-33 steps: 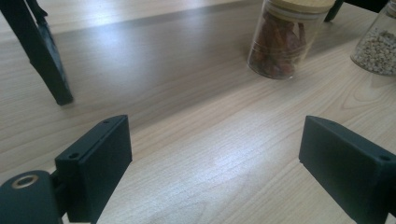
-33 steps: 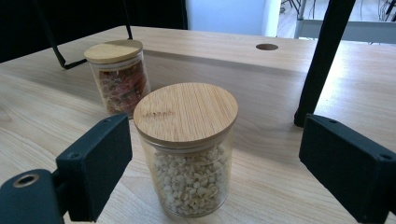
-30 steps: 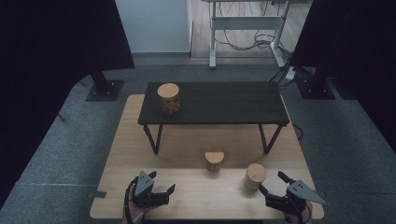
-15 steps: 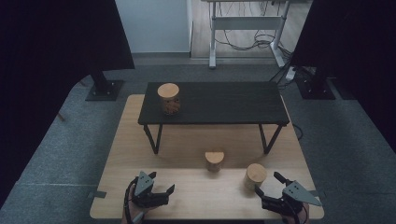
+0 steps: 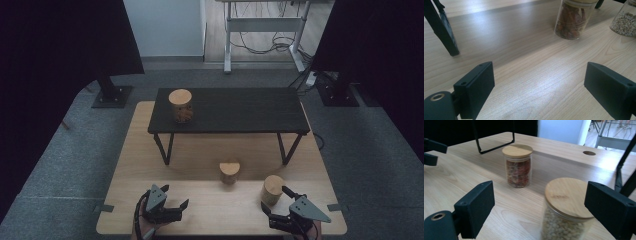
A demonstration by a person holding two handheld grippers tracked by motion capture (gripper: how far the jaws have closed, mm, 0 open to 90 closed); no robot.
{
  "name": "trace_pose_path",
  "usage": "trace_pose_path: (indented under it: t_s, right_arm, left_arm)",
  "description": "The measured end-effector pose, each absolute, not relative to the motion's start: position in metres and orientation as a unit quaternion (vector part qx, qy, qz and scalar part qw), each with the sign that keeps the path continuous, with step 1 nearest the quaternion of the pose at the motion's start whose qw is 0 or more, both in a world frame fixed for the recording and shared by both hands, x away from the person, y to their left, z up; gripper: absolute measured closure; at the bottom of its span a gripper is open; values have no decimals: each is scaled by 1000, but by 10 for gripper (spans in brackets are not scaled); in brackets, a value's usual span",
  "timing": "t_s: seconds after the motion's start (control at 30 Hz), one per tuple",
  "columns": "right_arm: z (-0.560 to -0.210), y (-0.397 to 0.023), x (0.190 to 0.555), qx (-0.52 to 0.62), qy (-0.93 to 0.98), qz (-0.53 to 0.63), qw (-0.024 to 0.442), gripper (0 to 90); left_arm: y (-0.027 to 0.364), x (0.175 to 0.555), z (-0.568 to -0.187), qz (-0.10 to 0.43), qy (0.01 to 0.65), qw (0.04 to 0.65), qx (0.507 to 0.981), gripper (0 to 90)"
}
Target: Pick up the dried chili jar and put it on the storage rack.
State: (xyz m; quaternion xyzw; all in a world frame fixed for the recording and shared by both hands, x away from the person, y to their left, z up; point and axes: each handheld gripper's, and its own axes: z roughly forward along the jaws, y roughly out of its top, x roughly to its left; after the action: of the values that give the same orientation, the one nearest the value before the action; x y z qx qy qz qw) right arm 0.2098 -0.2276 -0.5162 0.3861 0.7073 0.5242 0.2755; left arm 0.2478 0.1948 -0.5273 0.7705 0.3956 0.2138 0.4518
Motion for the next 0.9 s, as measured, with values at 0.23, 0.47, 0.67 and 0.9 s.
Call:
trace_pose_path:
  t_s: [0.23, 0.47, 0.67, 0.9]
  right_arm:
    - [-517, -217, 217, 382, 717, 518, 268, 90]
    - [-516, -208, 223, 383, 724, 509, 266, 91]
    - [-514, -199, 227, 387, 724, 506, 264, 92]
    - [-512, -187, 231, 378, 732, 502, 263, 91]
  left_arm:
    - [195, 249, -529, 212, 397, 449, 772, 91]
    - [195, 249, -529, 211, 394, 448, 774, 91]
    - [195, 249, -530, 211, 395, 449, 773, 91]
    - [194, 249, -529, 210, 393, 449, 774, 90]
